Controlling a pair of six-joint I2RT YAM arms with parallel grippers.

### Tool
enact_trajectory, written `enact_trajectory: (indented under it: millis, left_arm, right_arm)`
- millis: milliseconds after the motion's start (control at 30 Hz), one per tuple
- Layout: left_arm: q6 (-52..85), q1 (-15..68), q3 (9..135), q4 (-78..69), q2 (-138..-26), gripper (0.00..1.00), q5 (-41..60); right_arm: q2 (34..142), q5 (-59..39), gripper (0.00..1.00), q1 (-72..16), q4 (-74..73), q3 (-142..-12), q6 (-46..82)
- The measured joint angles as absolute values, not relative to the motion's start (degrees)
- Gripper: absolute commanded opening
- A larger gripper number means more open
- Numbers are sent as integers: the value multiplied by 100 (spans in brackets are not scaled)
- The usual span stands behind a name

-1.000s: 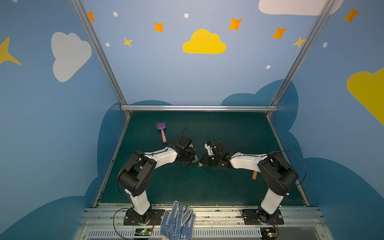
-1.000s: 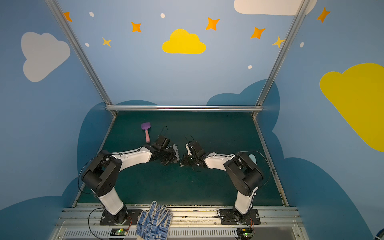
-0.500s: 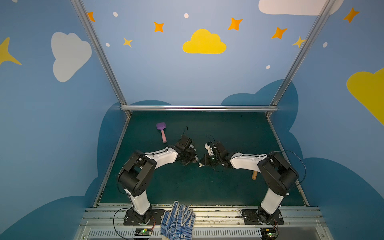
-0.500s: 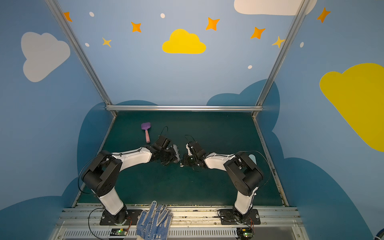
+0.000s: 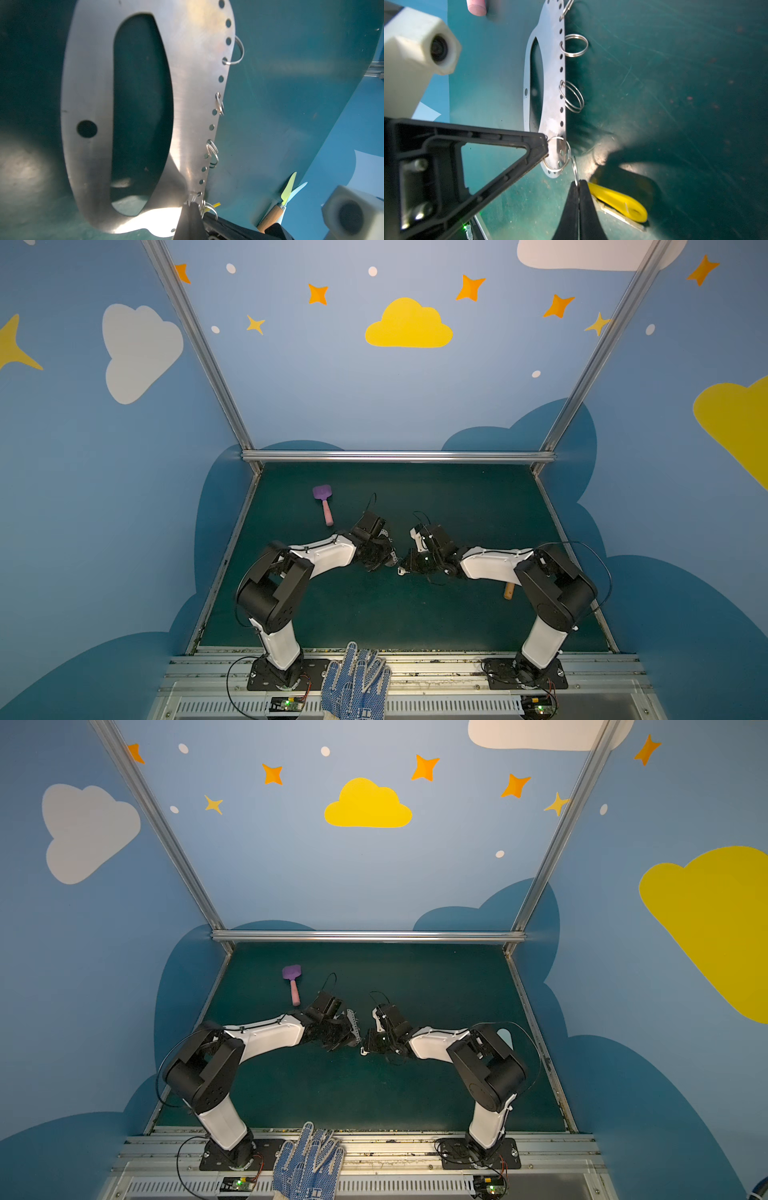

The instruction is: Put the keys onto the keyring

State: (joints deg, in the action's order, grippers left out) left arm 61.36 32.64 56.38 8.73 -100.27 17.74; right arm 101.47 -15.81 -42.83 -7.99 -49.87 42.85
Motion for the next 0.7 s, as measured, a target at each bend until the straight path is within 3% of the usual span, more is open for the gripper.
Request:
enact_trajectory:
  millis: [700]
  left_arm:
    - [6139,3280,5634,834,-10027,4,1776]
  right_arm:
    - [9946,-1514,0,-4274,-1135,-4700,4372]
